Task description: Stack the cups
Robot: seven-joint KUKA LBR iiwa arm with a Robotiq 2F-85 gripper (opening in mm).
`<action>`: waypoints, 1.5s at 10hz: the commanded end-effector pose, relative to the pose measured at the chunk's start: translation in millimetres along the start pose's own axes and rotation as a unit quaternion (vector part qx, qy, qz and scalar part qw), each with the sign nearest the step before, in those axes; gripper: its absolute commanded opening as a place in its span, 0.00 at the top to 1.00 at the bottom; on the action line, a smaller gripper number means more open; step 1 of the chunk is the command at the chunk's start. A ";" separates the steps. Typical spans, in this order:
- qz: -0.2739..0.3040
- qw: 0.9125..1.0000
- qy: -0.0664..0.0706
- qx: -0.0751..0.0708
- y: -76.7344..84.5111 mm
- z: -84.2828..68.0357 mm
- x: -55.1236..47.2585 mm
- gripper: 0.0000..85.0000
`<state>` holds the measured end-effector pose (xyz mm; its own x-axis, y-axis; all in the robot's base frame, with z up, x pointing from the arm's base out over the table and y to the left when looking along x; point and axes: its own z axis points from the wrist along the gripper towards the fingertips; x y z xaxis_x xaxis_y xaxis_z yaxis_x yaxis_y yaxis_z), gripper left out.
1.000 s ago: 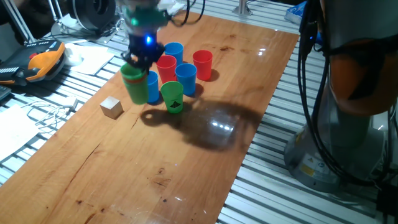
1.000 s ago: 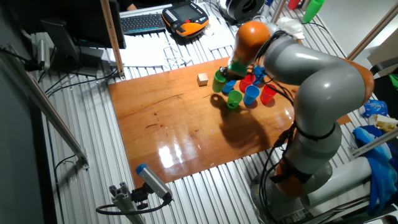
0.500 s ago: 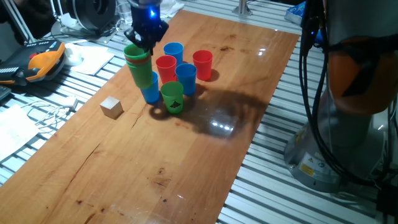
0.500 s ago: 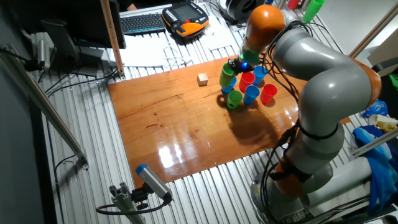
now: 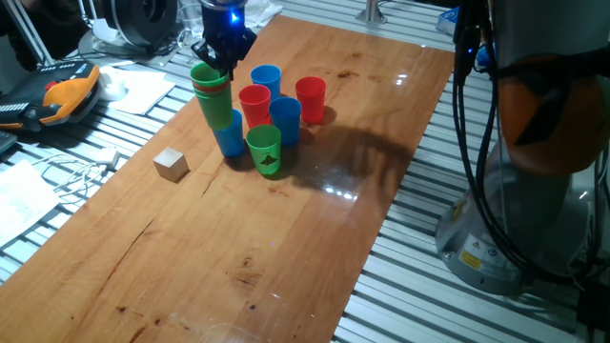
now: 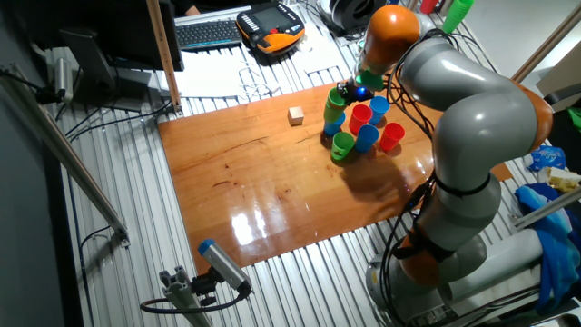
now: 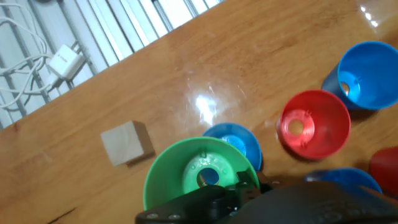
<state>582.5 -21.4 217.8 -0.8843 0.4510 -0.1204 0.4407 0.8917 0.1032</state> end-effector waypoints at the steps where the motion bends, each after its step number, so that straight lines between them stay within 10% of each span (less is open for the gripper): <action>1: -0.003 1.000 0.000 -0.003 -2.6 2.8 -3.2 1.00; 10: -0.006 1.000 -0.012 -0.003 -11.9 14.8 -8.3 1.00; 15: -0.018 1.000 -0.024 0.001 -8.6 50.7 -12.7 1.00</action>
<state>597.5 -33.1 167.9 -0.8922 0.4179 -0.1710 0.4074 0.9084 0.0944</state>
